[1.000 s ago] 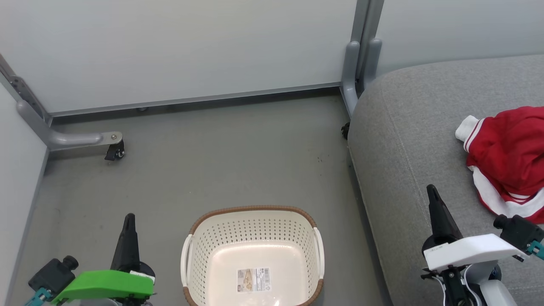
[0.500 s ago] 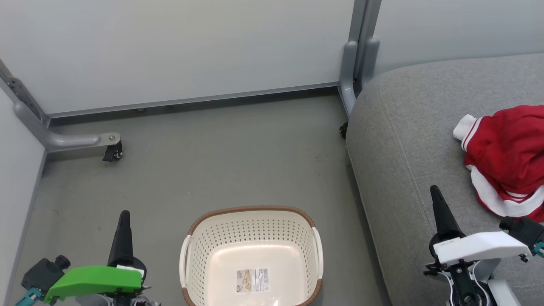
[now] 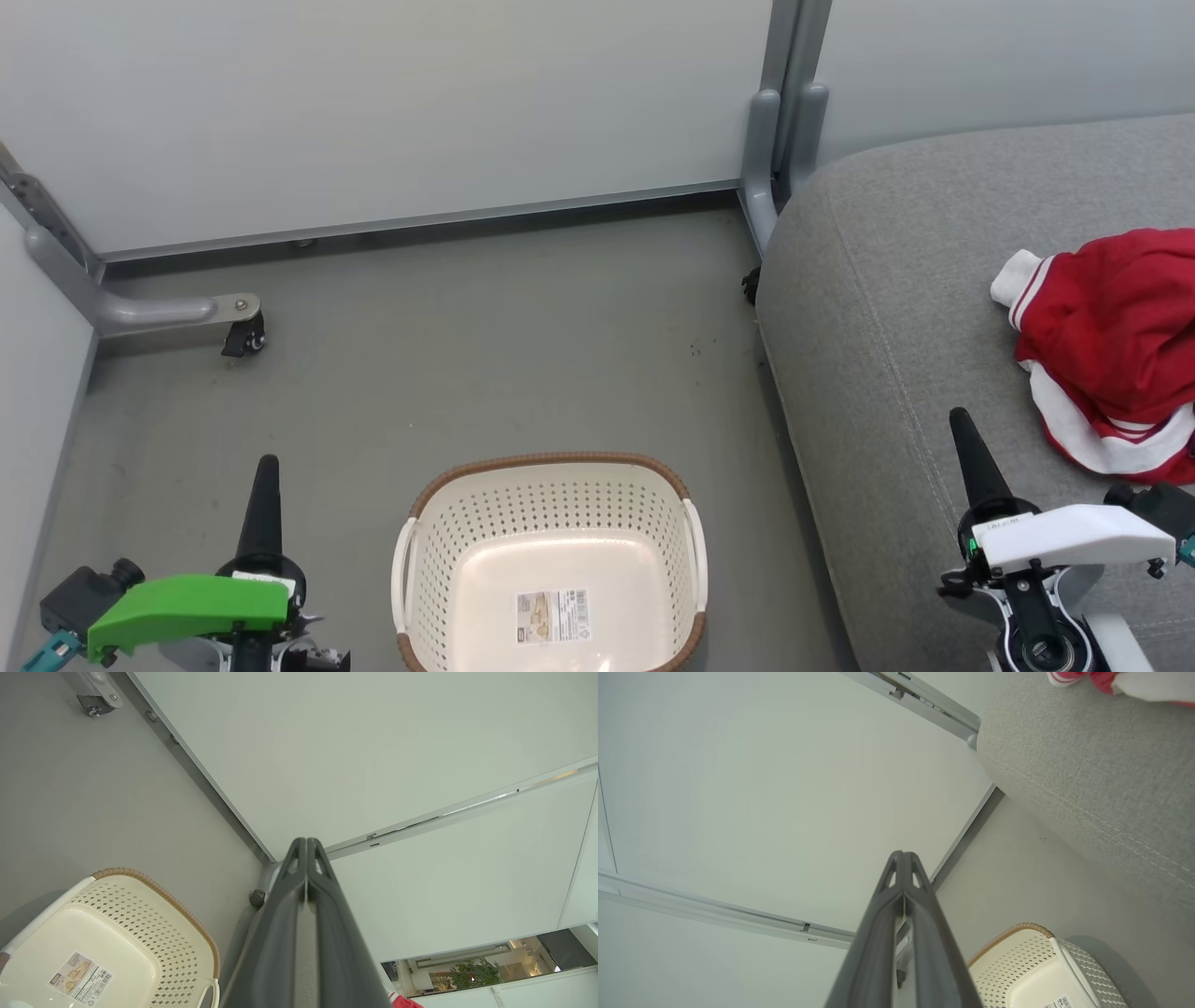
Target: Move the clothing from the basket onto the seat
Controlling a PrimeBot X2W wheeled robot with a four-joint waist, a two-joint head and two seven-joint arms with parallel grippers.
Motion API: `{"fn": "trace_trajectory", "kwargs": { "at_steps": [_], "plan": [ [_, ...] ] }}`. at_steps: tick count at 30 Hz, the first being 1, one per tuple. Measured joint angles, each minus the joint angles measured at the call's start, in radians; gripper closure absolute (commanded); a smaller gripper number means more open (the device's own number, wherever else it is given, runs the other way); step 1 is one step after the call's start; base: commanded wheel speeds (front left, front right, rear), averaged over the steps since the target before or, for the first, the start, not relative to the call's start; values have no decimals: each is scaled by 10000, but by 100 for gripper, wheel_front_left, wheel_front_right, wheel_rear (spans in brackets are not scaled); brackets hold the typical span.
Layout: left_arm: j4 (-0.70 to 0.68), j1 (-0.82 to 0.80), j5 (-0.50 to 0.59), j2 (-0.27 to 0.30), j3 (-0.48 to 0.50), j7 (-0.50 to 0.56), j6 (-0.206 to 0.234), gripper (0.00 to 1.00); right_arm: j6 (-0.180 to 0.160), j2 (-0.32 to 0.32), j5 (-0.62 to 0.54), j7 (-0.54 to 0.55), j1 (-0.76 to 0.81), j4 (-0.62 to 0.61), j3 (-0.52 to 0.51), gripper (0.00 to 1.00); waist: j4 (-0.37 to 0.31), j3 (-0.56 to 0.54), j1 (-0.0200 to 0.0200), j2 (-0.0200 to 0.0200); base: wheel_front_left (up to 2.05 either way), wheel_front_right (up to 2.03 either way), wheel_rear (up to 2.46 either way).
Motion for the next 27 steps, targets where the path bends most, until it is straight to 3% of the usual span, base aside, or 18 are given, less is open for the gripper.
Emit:
{"fn": "trace_trajectory", "kwargs": {
  "at_steps": [27],
  "plan": [
    [84,-267,-2146,0,360,652,0,100,0,6,2522,662,-279,353,-370,100,-128,-4,0,0,0,0,0]
  ]
}}
